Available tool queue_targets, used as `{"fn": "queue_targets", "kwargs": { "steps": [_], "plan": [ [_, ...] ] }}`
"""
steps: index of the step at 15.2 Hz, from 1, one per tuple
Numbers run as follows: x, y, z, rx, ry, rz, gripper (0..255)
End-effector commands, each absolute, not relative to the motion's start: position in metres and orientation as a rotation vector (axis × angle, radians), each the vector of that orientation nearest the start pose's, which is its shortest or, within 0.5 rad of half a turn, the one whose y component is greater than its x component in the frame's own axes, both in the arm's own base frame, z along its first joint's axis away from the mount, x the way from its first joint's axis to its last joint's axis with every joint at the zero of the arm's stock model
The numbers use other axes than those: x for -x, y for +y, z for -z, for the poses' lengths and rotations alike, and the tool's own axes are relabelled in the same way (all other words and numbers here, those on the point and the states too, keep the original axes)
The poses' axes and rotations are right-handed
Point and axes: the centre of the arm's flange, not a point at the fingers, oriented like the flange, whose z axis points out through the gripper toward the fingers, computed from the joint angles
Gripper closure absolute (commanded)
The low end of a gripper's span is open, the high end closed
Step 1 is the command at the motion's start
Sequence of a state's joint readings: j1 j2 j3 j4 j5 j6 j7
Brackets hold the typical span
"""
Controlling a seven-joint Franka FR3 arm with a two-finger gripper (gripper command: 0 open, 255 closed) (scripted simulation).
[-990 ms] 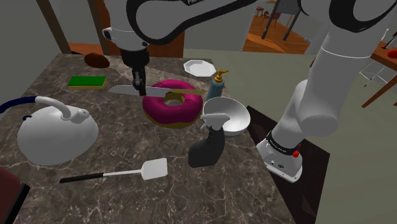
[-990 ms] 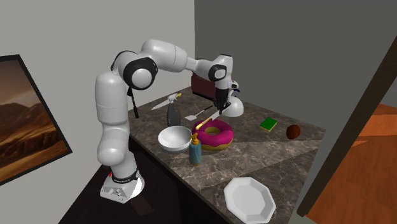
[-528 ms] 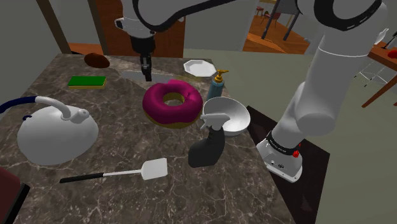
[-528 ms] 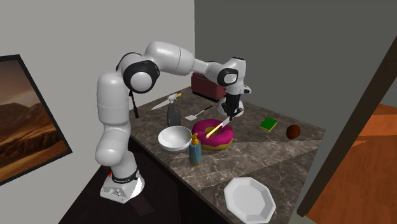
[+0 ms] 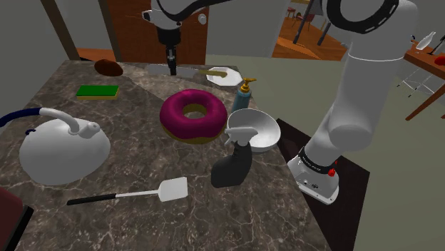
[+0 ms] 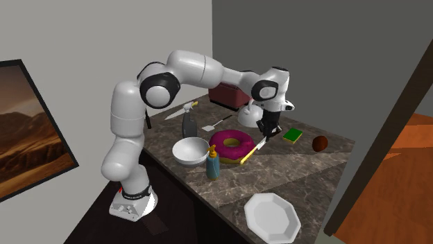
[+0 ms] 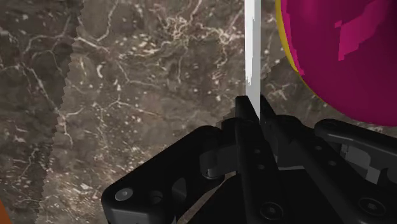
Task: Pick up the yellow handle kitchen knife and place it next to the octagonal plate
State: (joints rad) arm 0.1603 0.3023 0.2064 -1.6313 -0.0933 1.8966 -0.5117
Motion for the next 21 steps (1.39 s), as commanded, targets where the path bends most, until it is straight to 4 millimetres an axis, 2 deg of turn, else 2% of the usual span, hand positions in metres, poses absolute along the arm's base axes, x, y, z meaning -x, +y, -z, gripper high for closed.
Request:
{"fn": "queue_targets", "kwargs": {
  "steps": [1, 16, 21],
  "plan": [
    [-0.624, 0.192, -0.446, 2.849, -1.381, -0.051, 255],
    [-0.751, 0.035, -0.447, 2.849, -1.381, -0.051, 255],
    [-0.752, 0.035, -0.420, 2.849, -1.381, -0.051, 255]
  ]
}}
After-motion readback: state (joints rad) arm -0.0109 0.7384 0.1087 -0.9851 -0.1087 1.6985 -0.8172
